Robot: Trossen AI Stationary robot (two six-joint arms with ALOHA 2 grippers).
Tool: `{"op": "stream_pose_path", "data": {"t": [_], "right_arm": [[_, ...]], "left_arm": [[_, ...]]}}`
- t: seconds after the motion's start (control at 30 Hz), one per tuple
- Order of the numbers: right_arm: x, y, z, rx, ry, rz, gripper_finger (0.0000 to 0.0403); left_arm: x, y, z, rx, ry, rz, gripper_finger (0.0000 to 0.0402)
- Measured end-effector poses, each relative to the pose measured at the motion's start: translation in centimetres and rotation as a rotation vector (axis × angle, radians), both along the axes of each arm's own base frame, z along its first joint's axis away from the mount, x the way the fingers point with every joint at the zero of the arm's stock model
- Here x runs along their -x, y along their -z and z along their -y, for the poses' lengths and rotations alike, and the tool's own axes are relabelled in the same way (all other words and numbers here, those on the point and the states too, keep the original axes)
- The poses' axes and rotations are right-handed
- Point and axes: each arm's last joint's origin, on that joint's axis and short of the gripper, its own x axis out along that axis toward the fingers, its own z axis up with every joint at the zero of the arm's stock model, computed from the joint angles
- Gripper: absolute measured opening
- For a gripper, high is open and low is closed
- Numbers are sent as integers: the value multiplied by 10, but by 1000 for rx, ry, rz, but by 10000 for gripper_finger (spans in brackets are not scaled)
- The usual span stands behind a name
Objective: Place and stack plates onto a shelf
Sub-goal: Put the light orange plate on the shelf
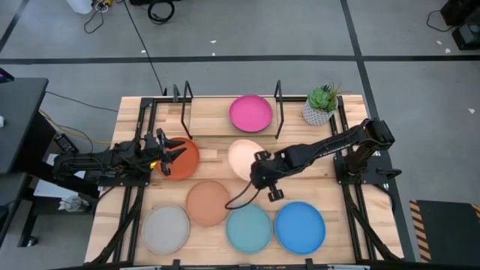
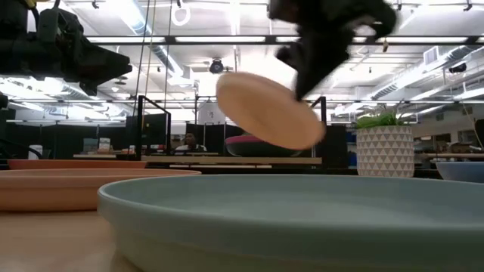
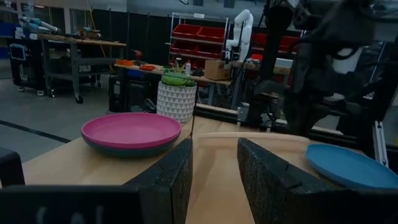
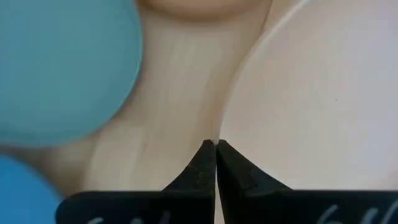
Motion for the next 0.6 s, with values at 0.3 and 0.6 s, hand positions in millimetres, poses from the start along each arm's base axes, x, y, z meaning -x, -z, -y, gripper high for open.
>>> {"op": "stream_pose_path", "data": {"t": [0.3, 0.6], "right_arm": [[-37, -22, 56, -23, -56, 349, 5], [-67, -18, 91, 1, -68, 350, 5]], "left_arm": [[1, -5, 0, 24, 3, 63, 135], [1, -5, 0, 32, 4, 61, 135]]}}
